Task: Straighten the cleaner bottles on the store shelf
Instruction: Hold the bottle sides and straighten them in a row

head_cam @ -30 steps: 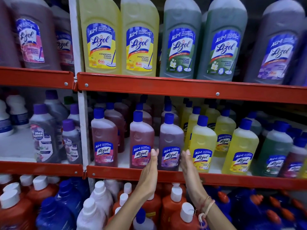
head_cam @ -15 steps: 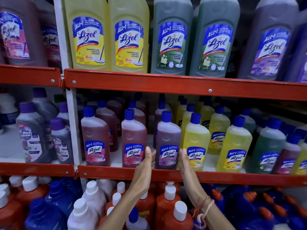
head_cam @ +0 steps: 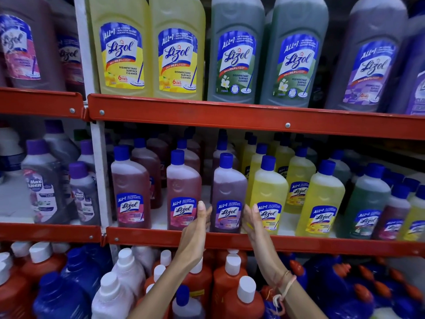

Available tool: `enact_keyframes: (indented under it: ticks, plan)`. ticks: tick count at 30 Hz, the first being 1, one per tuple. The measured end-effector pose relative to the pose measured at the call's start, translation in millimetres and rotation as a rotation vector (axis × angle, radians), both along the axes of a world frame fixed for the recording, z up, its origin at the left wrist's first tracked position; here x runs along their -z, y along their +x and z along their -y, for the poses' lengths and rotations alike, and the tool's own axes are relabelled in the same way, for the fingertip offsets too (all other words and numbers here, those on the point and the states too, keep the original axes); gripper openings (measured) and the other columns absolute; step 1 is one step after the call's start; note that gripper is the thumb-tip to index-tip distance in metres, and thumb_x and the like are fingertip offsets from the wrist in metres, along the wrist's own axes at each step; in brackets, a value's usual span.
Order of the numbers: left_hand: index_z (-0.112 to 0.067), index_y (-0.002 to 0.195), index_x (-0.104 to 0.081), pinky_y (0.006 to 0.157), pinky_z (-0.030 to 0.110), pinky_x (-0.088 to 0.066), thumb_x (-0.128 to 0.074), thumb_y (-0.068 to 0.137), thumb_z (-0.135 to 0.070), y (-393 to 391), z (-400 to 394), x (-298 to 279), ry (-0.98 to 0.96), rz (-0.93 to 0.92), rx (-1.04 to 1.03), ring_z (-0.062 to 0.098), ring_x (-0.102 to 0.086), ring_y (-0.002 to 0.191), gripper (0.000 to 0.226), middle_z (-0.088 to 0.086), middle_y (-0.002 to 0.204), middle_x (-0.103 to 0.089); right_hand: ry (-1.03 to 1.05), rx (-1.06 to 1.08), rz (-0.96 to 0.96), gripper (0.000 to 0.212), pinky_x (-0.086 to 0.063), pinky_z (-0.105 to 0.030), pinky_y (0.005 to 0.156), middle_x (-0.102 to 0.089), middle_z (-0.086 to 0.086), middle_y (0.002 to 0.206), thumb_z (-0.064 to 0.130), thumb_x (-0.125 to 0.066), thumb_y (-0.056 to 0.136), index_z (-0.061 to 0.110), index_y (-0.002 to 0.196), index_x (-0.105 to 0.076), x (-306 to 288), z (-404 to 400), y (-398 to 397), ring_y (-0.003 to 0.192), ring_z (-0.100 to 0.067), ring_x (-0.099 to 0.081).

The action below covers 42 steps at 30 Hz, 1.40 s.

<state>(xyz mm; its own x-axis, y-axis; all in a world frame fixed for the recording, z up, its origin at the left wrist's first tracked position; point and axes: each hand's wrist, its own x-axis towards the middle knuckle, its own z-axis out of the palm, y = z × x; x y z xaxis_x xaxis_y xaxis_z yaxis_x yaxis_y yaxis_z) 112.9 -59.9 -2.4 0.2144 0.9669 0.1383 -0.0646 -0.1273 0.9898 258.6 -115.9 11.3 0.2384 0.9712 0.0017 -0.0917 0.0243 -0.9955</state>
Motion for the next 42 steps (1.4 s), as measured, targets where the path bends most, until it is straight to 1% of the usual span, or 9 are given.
enact_keyframes:
  ticks: [5, 9, 12, 16, 20, 24, 29, 37, 42]
  plan:
    - [-0.025, 0.139, -0.052, 0.096, 0.025, -0.041, -0.023, 0.069, -0.081, 1.0, 3.2, -0.9, -0.007, -0.007, -0.020, 0.010, -0.058, 0.114, 0.094, 0.002, 0.138, -0.061, -0.004, -0.031, 0.017, 0.051, -0.051, -0.031, 0.091, -0.069, 0.004, 0.117, 0.069, -0.045, 0.082, 0.034, 0.116, -0.060, -1.9, 0.0, 4.0, 0.114, -0.014, -0.064]
    - [-0.029, 0.134, -0.057, 0.105, 0.035, -0.043, -0.020, 0.067, -0.087, 4.1, 6.8, 4.5, 0.011, -0.012, -0.079, 0.016, -0.059, 0.121, 0.095, 0.001, 0.135, -0.063, 0.076, -0.023, 0.044, 0.053, -0.045, -0.024, 0.094, -0.064, 0.006, 0.123, 0.062, -0.042, 0.087, 0.029, 0.125, -0.058, -1.0, 3.8, 9.6, 0.117, -0.010, -0.059]
    - [-0.034, 0.118, -0.065, 0.110, 0.043, -0.042, -0.016, 0.074, -0.084, 10.3, 14.5, 9.3, 0.084, -0.041, -0.205, 0.014, -0.060, 0.119, 0.082, -0.003, 0.125, -0.068, 0.227, 0.201, 0.034, 0.051, -0.043, -0.032, 0.106, -0.067, 0.003, 0.123, 0.052, -0.039, 0.090, 0.019, 0.116, -0.067, 2.3, 8.2, 16.4, 0.118, -0.009, -0.059]
    - [-0.030, 0.095, -0.071, 0.105, 0.043, -0.048, -0.026, 0.082, -0.070, 32.6, 31.2, 5.6, 0.135, 0.062, -0.218, 0.008, -0.068, 0.102, 0.062, -0.005, 0.106, -0.075, 0.320, 0.467, 0.017, 0.039, -0.049, -0.034, 0.097, -0.070, 0.005, 0.112, 0.039, -0.039, 0.099, 0.018, 0.115, -0.067, 2.1, 15.1, 38.6, 0.113, -0.013, -0.062]
    - [-0.033, 0.136, -0.051, 0.118, 0.033, -0.031, -0.019, 0.077, -0.079, 66.3, 36.9, 1.5, 0.062, -0.037, 0.050, 0.006, -0.046, 0.134, 0.081, -0.012, 0.143, -0.052, 0.243, 0.378, 0.039, 0.041, -0.036, -0.033, 0.107, -0.052, 0.017, 0.134, 0.055, -0.034, 0.095, 0.041, 0.131, -0.048, 2.3, 13.1, 55.5, 0.125, -0.006, -0.048]
    - [-0.043, 0.153, -0.008, 0.126, 0.038, -0.007, -0.008, 0.064, -0.096, 96.8, 28.3, 2.3, 0.115, -0.240, 0.166, -0.004, -0.009, 0.146, 0.103, -0.026, 0.158, -0.009, 0.229, 0.226, 0.015, 0.027, -0.035, -0.017, 0.097, -0.063, 0.036, 0.089, 0.051, -0.027, 0.097, 0.049, 0.095, -0.053, -5.1, 11.6, 58.6, 0.091, 0.017, -0.057]
    - [-0.050, 0.144, -0.033, 0.123, 0.043, -0.020, -0.012, 0.071, -0.093, 111.6, 16.4, 3.6, 0.031, -0.171, 0.219, 0.002, -0.034, 0.143, 0.087, -0.018, 0.153, -0.042, 0.240, 0.181, 0.014, 0.029, -0.044, -0.001, 0.061, -0.061, 0.036, 0.074, 0.043, -0.023, 0.100, 0.046, 0.091, -0.050, -10.4, 14.3, 65.2, 0.067, 0.026, -0.059]
    - [-0.061, 0.134, -0.040, 0.121, 0.050, -0.025, -0.015, 0.069, -0.095, 115.8, 19.4, -1.4, 0.006, -0.072, 0.231, 0.010, -0.043, 0.139, 0.077, -0.015, 0.148, -0.050, 0.259, 0.093, -0.010, 0.031, -0.046, 0.001, 0.060, -0.056, 0.029, 0.101, 0.047, -0.020, 0.099, 0.041, 0.115, -0.045, -6.6, 12.0, 87.0, 0.077, 0.024, -0.061]
    - [-0.036, 0.150, -0.026, 0.123, 0.044, -0.019, -0.010, 0.067, -0.084, 105.2, 21.6, -15.4, -0.040, -0.054, 0.215, 0.020, -0.030, 0.146, 0.097, 0.002, 0.158, -0.034, 0.249, 0.076, 0.047, 0.031, -0.044, 0.000, 0.064, -0.053, 0.027, 0.108, 0.048, -0.018, 0.098, 0.042, 0.120, -0.040, -5.7, 15.1, 88.1, 0.085, 0.022, -0.059]
